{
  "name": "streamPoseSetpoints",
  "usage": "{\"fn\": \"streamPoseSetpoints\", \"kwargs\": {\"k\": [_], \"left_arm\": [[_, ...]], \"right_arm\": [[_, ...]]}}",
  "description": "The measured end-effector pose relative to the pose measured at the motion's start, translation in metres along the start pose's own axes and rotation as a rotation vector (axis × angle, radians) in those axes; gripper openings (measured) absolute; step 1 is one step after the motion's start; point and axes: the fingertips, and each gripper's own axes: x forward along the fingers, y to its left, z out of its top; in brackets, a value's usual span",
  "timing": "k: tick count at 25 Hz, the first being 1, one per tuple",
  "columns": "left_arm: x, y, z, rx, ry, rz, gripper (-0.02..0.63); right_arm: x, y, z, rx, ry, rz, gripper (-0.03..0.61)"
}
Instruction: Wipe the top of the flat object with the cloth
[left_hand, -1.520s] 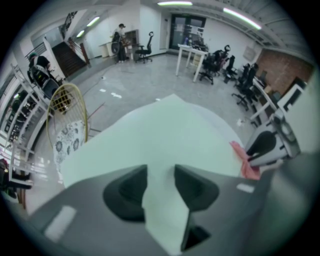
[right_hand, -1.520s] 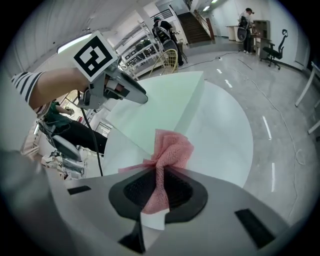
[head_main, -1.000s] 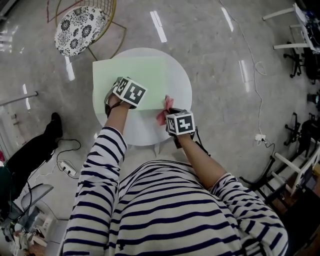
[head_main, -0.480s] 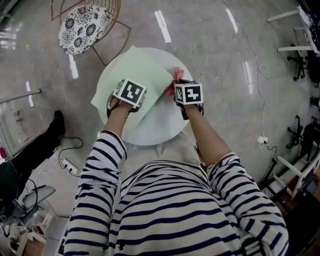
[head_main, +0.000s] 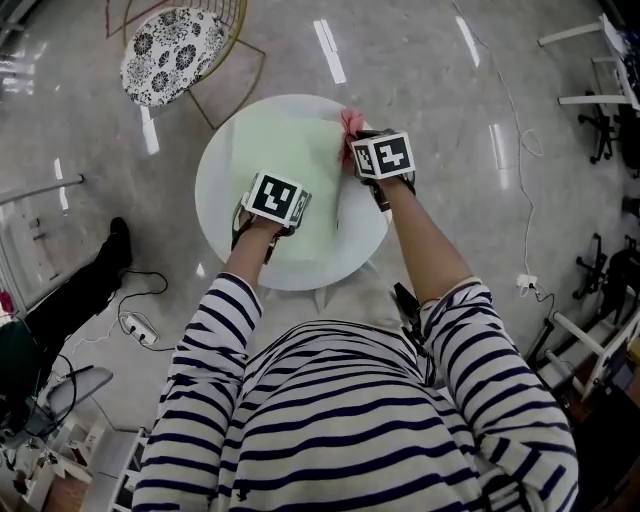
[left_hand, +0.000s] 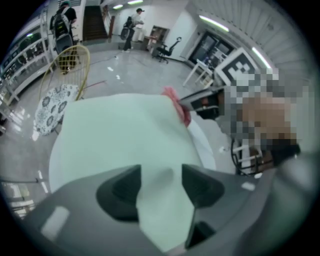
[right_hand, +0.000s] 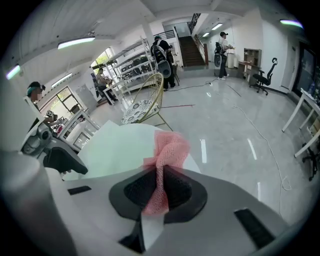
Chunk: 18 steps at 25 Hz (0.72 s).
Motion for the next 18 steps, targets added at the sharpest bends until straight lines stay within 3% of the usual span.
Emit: {"fn": "streamPoseSetpoints", "kwargs": {"k": [18], "left_arm": [[0.004,0.005,0.002,0.017,0.024,0.036,0.252]], "right_arm": [[-0.03,0.074,-0.115,-0.083,0.16,0.242,0.044]]}}
